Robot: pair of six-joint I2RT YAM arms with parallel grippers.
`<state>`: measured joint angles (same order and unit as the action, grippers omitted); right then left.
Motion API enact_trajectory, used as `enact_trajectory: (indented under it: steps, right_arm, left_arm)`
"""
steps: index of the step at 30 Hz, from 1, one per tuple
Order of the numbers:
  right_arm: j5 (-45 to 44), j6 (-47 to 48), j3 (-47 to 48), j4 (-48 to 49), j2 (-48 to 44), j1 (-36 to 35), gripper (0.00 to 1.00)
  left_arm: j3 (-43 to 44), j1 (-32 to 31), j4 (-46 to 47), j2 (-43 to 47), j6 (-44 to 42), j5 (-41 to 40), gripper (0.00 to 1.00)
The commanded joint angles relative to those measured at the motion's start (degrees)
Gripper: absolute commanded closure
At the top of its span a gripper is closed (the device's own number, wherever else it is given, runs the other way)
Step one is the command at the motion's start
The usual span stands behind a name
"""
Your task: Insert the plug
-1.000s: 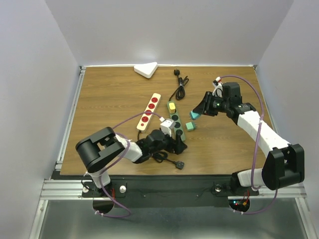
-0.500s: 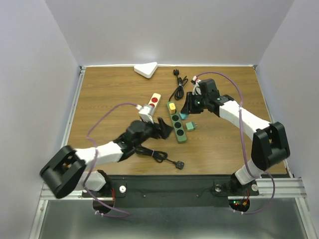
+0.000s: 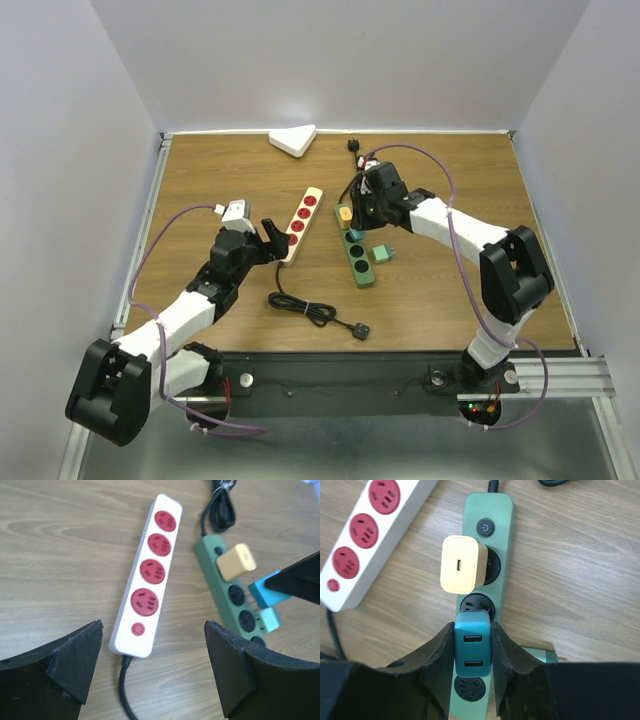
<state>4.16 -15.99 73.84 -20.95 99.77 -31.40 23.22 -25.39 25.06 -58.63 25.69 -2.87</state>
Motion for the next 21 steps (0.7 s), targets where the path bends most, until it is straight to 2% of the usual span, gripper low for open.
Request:
enact_trajectory:
  steps: [1, 14, 21]
  right_arm:
    - [-7.06, 0.08, 2.01, 2.75, 1.39, -1.73, 1.00]
    - [-13.92, -0.36, 2.71, 5.30, 2.98, -4.02, 1.00]
    - [-13.92, -1.24, 1.57, 6.53, 3.42, -4.29, 1.00]
  left_arm:
    - [-0.81, 1.48, -0.54, 1.06, -2.31, 2.08, 0.06]
    - [-1.95, 3.94, -0.10, 1.41, -3.02, 4.54, 0.06]
    - [-2.04, 4.29, -0.01, 1.24, -3.46, 4.63, 0.06]
